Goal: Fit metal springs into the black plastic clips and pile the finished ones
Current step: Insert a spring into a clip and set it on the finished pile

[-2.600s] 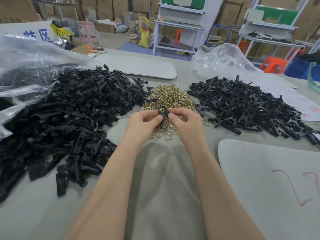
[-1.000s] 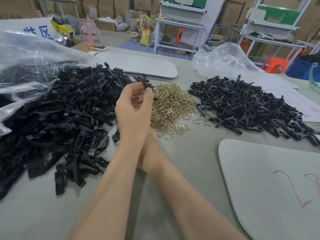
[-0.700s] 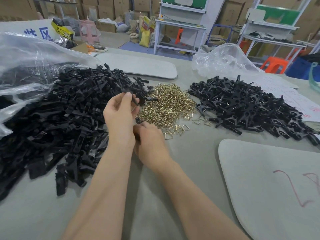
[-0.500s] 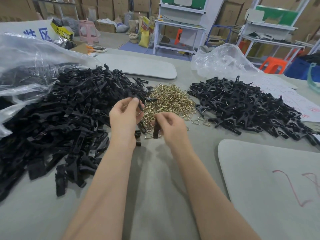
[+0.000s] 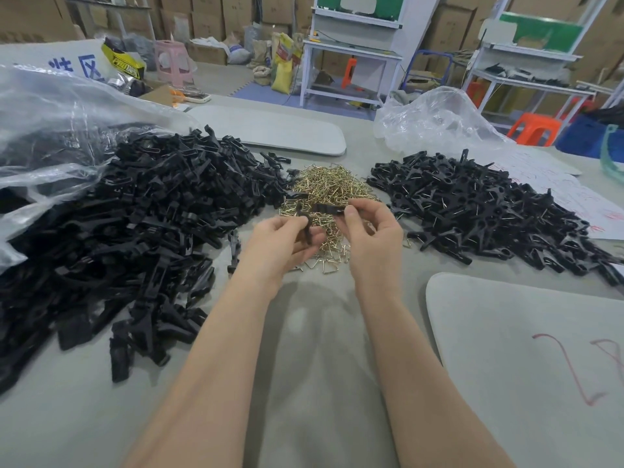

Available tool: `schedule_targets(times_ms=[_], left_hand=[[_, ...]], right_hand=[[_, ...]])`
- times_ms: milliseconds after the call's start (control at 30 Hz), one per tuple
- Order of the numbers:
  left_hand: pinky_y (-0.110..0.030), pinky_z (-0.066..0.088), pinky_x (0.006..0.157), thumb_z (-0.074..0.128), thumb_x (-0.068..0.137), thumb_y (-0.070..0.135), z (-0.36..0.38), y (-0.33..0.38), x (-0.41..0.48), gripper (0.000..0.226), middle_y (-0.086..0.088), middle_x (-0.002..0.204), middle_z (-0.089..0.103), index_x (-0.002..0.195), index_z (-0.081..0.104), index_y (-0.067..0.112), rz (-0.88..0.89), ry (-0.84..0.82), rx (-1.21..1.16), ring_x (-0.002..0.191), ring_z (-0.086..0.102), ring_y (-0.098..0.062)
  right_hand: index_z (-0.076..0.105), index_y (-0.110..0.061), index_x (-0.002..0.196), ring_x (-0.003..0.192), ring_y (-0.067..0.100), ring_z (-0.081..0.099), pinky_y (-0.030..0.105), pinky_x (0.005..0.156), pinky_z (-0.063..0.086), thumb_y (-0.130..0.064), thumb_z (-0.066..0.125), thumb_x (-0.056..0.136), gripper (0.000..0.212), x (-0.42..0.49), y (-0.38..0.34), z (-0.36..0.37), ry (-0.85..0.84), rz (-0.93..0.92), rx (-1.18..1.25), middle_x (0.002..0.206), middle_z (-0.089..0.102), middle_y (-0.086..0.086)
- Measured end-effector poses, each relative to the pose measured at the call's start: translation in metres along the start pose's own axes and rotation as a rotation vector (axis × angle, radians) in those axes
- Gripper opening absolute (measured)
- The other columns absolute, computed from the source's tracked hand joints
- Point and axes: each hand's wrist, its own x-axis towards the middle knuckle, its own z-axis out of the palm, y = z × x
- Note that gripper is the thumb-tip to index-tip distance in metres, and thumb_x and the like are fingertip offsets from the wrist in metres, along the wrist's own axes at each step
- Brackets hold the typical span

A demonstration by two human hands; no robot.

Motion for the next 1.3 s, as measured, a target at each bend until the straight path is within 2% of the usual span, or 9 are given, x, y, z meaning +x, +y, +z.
schedule_targets(times_ms=[133,300,433,567,667,800,933,1167,1300], left_hand=[[-0.021,0.057,0.066,0.048,0.097,0.008,-0.001,0.001,0.002,0.009,-0.006,0.074,0.072,0.095,0.056,0.004,0.028,-0.005,-0.137,0.072,0.071,-0.012],[-0.028,0.056,0.082,0.049,0.097,0.006,-0.001,0.0,0.003,0.012,-0.004,0.079,0.067,0.088,0.056,0.009,0.072,0.048,-0.116,0.076,0.066,-0.015],[-0.025,0.055,0.079,0.049,0.098,0.009,0.0,-0.003,0.003,0.007,-0.005,0.084,0.066,0.094,0.055,0.011,0.079,0.028,-0.016,0.075,0.065,-0.013],[-0.028,0.055,0.084,0.051,0.097,0.01,0.001,-0.006,0.005,0.007,-0.007,0.091,0.066,0.101,0.056,0.01,0.108,0.024,0.065,0.08,0.065,-0.012],[-0.031,0.055,0.087,0.053,0.096,0.01,0.0,-0.007,0.006,0.015,-0.012,0.101,0.066,0.11,0.058,0.005,0.124,0.036,0.108,0.086,0.065,-0.015],[-0.026,0.056,0.082,0.056,0.094,0.009,-0.001,-0.008,0.005,0.006,-0.008,0.094,0.067,0.094,0.061,0.012,0.137,0.033,0.099,0.083,0.066,-0.015],[-0.022,0.057,0.077,0.059,0.093,0.009,-0.002,-0.008,0.005,0.006,-0.005,0.083,0.065,0.09,0.061,0.014,0.146,0.025,0.113,0.081,0.065,-0.014],[-0.016,0.056,0.068,0.06,0.092,0.007,-0.002,-0.008,0.005,0.005,0.008,0.058,0.064,0.09,0.062,0.011,0.163,0.003,0.113,0.066,0.063,-0.006],[-0.017,0.056,0.069,0.061,0.091,0.008,-0.002,-0.006,0.003,0.006,0.003,0.067,0.064,0.09,0.063,0.014,0.178,-0.002,0.13,0.069,0.064,-0.007]], right_hand=[[0.06,-0.018,0.087,0.075,-0.002,0.066,0.012,0.071,0.049,-0.001,0.06,0.088,0.017,-0.006,0.002,0.003,-0.152,-0.185,-0.279,0.074,0.066,-0.015],[0.062,-0.018,0.084,0.085,0.015,0.065,0.032,0.081,0.053,-0.012,0.065,0.087,0.007,-0.008,0.007,0.006,-0.232,-0.198,-0.432,0.087,0.069,0.002],[0.053,-0.023,0.082,0.083,0.015,0.066,0.027,0.077,0.052,-0.009,0.063,0.087,0.018,-0.004,0.007,0.004,-0.229,-0.092,-0.377,0.084,0.07,0.003],[0.061,-0.014,0.108,0.083,0.011,0.062,0.014,0.074,0.047,-0.008,0.065,0.086,0.023,-0.002,0.009,0.003,-0.251,-0.052,-0.385,0.088,0.065,0.0],[0.065,-0.01,0.107,0.08,0.01,0.063,0.017,0.075,0.051,-0.005,0.065,0.086,0.021,-0.001,0.007,0.004,-0.28,-0.032,-0.357,0.09,0.069,0.005],[0.061,-0.019,0.095,0.077,0.0,0.063,0.017,0.075,0.052,-0.005,0.065,0.086,0.017,0.0,0.005,0.002,-0.273,0.03,-0.253,0.087,0.067,-0.003],[0.062,-0.017,0.095,0.071,-0.012,0.061,0.007,0.07,0.048,-0.004,0.064,0.087,0.015,0.001,0.004,0.001,-0.249,0.026,-0.229,0.084,0.065,-0.011],[0.067,-0.01,0.102,0.073,-0.009,0.062,0.008,0.072,0.047,-0.005,0.062,0.089,0.015,0.004,0.004,-0.001,-0.199,0.03,-0.208,0.086,0.067,-0.01],[0.067,-0.014,0.098,0.072,-0.01,0.062,0.008,0.071,0.046,-0.004,0.062,0.089,0.015,0.005,0.003,-0.002,-0.213,0.031,-0.212,0.084,0.067,-0.011]])
